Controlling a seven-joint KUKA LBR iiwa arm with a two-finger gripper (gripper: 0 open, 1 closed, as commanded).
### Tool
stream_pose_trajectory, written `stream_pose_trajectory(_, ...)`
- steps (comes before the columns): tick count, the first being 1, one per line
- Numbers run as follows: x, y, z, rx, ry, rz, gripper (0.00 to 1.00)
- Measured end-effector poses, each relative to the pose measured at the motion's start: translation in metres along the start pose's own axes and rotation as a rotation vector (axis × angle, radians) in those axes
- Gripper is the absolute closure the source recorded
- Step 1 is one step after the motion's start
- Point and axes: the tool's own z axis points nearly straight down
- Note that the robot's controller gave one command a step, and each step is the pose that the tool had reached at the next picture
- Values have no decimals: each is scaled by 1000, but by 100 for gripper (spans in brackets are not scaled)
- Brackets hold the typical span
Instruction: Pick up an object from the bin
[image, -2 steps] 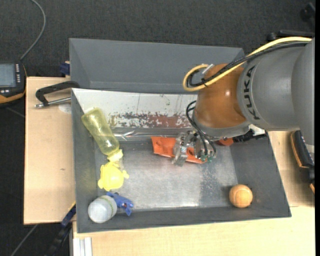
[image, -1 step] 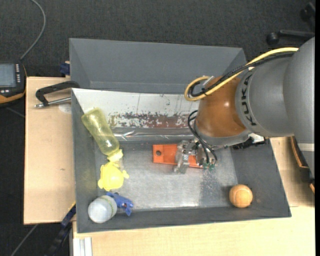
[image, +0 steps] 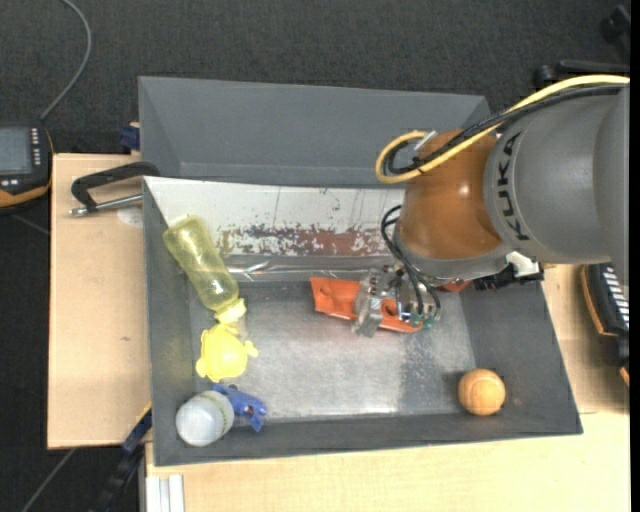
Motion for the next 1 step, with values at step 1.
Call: stream_pose_trajectory(1,-4,4,-22,-2,-9,8,100)
